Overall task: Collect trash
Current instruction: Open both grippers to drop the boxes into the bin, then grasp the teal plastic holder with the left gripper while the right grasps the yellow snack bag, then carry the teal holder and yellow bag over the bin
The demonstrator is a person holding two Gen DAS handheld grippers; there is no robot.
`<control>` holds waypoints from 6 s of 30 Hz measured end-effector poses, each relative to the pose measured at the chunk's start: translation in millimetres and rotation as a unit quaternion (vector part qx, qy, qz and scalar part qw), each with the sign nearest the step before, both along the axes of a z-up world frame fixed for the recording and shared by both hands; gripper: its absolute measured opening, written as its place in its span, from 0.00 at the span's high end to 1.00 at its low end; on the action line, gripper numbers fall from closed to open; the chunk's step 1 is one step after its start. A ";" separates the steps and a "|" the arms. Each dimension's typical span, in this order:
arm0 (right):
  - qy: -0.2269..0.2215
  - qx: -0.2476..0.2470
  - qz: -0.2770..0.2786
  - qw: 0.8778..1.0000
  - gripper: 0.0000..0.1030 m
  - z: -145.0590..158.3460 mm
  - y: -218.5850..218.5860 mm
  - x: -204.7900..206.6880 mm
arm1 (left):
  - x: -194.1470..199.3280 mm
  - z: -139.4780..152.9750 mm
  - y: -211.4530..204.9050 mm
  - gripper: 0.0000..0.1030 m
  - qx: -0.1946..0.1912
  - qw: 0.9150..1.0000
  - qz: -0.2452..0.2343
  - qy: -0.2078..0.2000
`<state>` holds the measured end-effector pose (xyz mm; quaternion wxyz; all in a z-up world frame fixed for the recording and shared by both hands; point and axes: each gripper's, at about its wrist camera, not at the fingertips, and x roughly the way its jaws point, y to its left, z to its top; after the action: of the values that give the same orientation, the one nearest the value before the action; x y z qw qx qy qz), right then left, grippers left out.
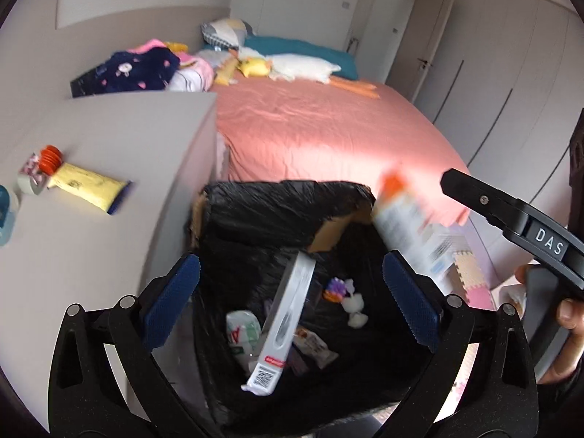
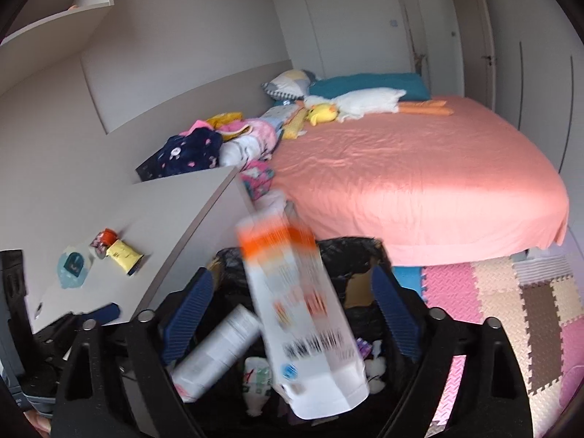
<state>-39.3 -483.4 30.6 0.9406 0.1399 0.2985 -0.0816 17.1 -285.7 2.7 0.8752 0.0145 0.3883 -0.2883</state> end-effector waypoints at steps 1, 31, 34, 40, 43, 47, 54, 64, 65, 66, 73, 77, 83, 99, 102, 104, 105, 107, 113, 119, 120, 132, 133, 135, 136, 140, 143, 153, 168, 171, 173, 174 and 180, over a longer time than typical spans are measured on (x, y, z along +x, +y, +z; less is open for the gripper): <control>-0.002 0.000 0.001 1.000 0.13 1.0 0.0 -0.5 | 1.1 0.9 2.1 0.06 0.001 1.000 0.005 0.000; 0.012 0.004 0.067 0.998 0.13 -6.9 61.9 37.7 | 29.0 -4.4 85.1 0.06 -0.019 0.996 0.081 0.019; 0.012 0.005 0.080 0.997 0.13 -7.8 75.9 45.6 | 31.2 -4.3 101.5 0.06 -0.018 0.995 0.095 0.017; 0.017 0.010 0.115 0.993 0.13 -13.2 108.2 63.3 | 38.3 -7.4 136.0 0.06 -0.014 0.992 0.126 0.019; 0.023 0.012 0.132 0.991 0.13 -17.1 124.7 71.8 | 40.7 -9.0 151.6 0.06 -0.013 0.990 0.141 0.020; 0.030 0.013 0.157 0.987 0.13 -21.3 146.3 83.0 | 44.0 -11.8 175.2 0.06 -0.009 0.987 0.162 0.019; 0.043 0.008 0.199 0.979 0.13 -27.4 180.2 102.3 | 51.7 -16.2 214.0 0.06 -0.012 0.979 0.203 0.023; 0.058 0.003 0.228 0.972 0.13 -33.0 206.6 134.4 | 71.1 -18.3 249.6 0.06 0.000 0.972 0.235 0.019; 0.061 0.002 0.231 0.971 0.13 -34.0 209.5 138.9 | 73.7 -18.8 253.0 0.06 0.001 0.971 0.237 0.019; 0.063 0.001 0.235 0.970 0.13 -35.0 212.2 143.1 | 76.5 -19.1 256.5 0.06 0.001 0.971 0.239 0.019; 0.077 -0.006 0.256 0.963 0.13 -42.8 233.3 172.0 | 95.5 -23.9 282.2 0.06 0.001 0.965 0.263 0.024; 0.088 -0.013 0.263 0.961 0.13 -48.1 243.1 189.1 | 108.8 -30.5 298.0 0.06 0.002 0.959 0.281 0.029; 0.107 -0.035 0.271 0.956 0.13 -55.9 254.4 210.2 | 126.3 -39.3 315.4 0.06 -0.013 0.955 0.294 0.044; 0.144 -0.072 0.286 0.945 0.25 -76.5 278.3 257.2 | 157.9 -51.3 312.8 0.14 -0.007 0.963 0.262 0.065; 0.150 -0.096 0.287 0.941 0.35 -81.2 285.1 258.9 | 159.3 -50.8 314.6 0.23 -0.009 0.963 0.263 0.063; 0.153 -0.109 0.286 0.940 0.44 -83.9 288.3 258.5 | 160.5 -50.9 316.0 0.29 -0.013 0.963 0.264 0.061; 0.151 -0.109 0.289 0.939 0.47 -83.9 289.4 258.0 | 160.8 -51.0 316.9 0.40 -0.013 0.963 0.263 0.060; 0.151 -0.106 0.292 0.938 0.58 -83.1 291.1 256.3 | 161.4 -51.6 318.9 0.47 -0.017 0.963 0.264 0.059; 0.144 -0.110 0.304 0.935 0.78 -81.8 301.0 240.8 | 159.6 -51.0 322.8 0.48 -0.036 0.961 0.266 0.060; 0.137 -0.091 0.302 0.939 0.80 -78.6 301.0 225.4 | 152.5 -45.2 320.3 0.48 -0.039 0.962 0.265 0.052; 0.138 -0.087 0.301 0.940 0.80 -78.5 300.4 223.5 | 150.6 -44.8 319.2 0.48 -0.036 0.962 0.264 0.051; 0.121 -0.042 0.291 0.948 0.80 -62.5 288.2 194.9 | 118.6 -35.3 310.2 0.48 -0.038 0.964 0.260 0.042; 0.118 -0.040 0.291 0.949 0.80 -59.8 286.9 191.5 | 115.7 -34.7 309.0 0.48 -0.039 0.964 0.259 0.042; 0.111 -0.037 0.291 0.949 0.80 -54.1 284.6 184.3 | 110.3 -33.6 306.1 0.48 -0.038 0.965 0.257 0.042; 0.109 -0.036 0.292 0.950 0.80 -51.7 283.5 182.2 | 107.1 -32.5 303.9 0.48 -0.038 0.965 0.256 0.041; 0.096 -0.034 0.293 0.951 0.80 -40.3 279.5 168.5 | 95.0 -27.0 295.5 0.48 -0.037 0.967 0.251 0.037; 0.087 -0.033 0.292 0.952 0.80 -32.1 275.3 157.6 | 86.9 -20.9 288.9 0.48 -0.039 0.968 0.246 0.034; 0.069 -0.030 0.284 0.956 0.80 -17.9 257.2 124.5 | 55.9 -7.4 249.8 0.48 -0.034 0.977 0.210 0.024; 0.055 -0.028 0.247 0.967 0.80 -7.9 208.6 76.3 | 29.7 4.4 195.7 0.48 -0.040 0.986 0.161 0.013; 0.053 -0.026 0.236 0.970 0.80 -7.7 195.4 68.7 | 26.0 5.2 185.2 0.48 -0.040 0.987 0.152 0.013; 0.052 -0.024 0.229 0.972 0.80 -6.7 187.9 65.8 | 24.9 5.7 177.8 0.48 -0.040 0.988 0.145 0.013; 0.051 -0.023 0.225 0.973 0.80 -6.5 183.1 63.7 | 24.3 6.1 173.8 0.48 -0.040 0.989 0.142 0.013; 0.050 -0.017 0.208 0.977 0.80 -7.4 161.9 53.6 | 21.6 4.3 153.2 0.48 -0.041 0.991 0.122 0.018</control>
<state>14.3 -321.5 23.1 0.9230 0.0540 0.3665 0.1039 38.7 -132.6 7.0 0.8965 -0.0745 0.3907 -0.1951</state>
